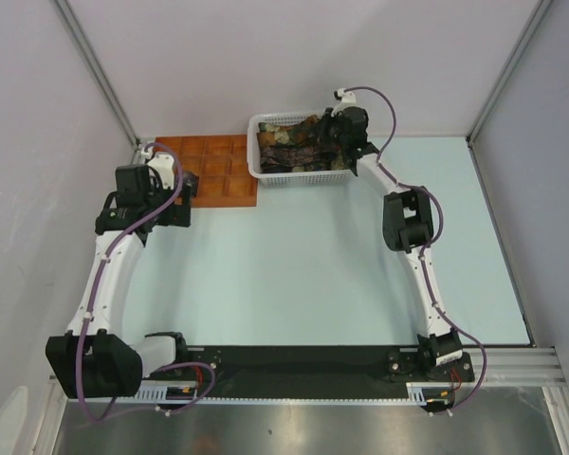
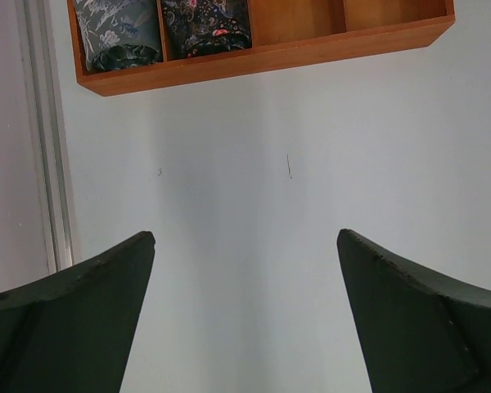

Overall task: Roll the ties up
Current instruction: Pick up the tie from the bin, then place the tie at the center of the board.

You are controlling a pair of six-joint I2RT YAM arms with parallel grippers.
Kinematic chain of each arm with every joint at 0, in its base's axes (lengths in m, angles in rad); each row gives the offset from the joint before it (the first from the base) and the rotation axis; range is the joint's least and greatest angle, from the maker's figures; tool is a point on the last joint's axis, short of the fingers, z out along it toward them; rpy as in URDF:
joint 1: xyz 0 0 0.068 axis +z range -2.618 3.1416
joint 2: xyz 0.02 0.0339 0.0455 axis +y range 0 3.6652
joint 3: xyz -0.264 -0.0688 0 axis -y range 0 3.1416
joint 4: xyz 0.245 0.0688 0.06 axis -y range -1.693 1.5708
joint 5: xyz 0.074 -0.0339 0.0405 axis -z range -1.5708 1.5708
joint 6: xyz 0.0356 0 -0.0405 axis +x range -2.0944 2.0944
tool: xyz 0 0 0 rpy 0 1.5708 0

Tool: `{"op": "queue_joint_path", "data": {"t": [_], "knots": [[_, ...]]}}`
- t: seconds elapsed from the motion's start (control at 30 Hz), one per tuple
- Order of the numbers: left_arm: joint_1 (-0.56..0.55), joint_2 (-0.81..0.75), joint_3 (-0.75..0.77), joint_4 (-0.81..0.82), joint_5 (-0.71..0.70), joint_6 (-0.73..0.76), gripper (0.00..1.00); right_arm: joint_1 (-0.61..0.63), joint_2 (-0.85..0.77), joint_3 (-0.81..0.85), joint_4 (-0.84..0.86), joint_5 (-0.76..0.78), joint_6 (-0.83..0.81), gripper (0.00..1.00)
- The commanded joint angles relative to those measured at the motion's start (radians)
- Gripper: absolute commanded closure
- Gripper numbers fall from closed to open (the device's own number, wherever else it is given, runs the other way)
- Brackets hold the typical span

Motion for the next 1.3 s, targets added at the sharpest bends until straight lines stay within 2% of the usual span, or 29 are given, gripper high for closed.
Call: {"op": "queue_joint_path", "data": {"t": [0.0, 0.17, 0.3, 0.47, 0.6, 0.9, 1.07, 1.13, 1.27], "knots": [[0.004, 0.016, 0.045, 0.030, -0.020, 0.004, 0.00, 0.027, -0.219, 0.016, 0.025, -0.127, 0.027, 1.00], [0.006, 0.036, 0.087, 0.039, 0.032, -0.041, 0.00, 0.070, -0.414, -0.044, 0.048, -0.204, 0.038, 1.00], [0.004, 0.039, 0.118, 0.061, 0.102, -0.085, 0.00, 0.088, -0.531, -0.073, 0.007, -0.193, 0.057, 1.00], [0.004, 0.040, 0.144, 0.102, 0.193, -0.130, 0.00, 0.051, -0.648, -0.067, -0.073, -0.175, 0.110, 1.00], [0.006, 0.045, 0.150, 0.125, 0.253, -0.139, 0.01, -0.022, -0.795, -0.130, -0.128, -0.164, 0.116, 1.00], [0.001, 0.059, 0.145, 0.154, 0.360, -0.160, 0.00, -0.338, -1.181, -0.395, -0.286, -0.216, 0.110, 1.00], [-0.008, 0.063, 0.130, 0.164, 0.368, -0.160, 0.01, -0.478, -1.425, -0.601, -0.344, -0.236, -0.063, 1.00], [-0.016, 0.060, 0.121, 0.162, 0.371, -0.156, 0.00, -0.487, -1.473, -0.665, -0.369, -0.245, -0.148, 1.00], [-0.019, 0.048, 0.092, 0.162, 0.391, -0.144, 0.01, -0.443, -1.537, -0.753, -0.401, -0.218, -0.186, 1.00]]}}
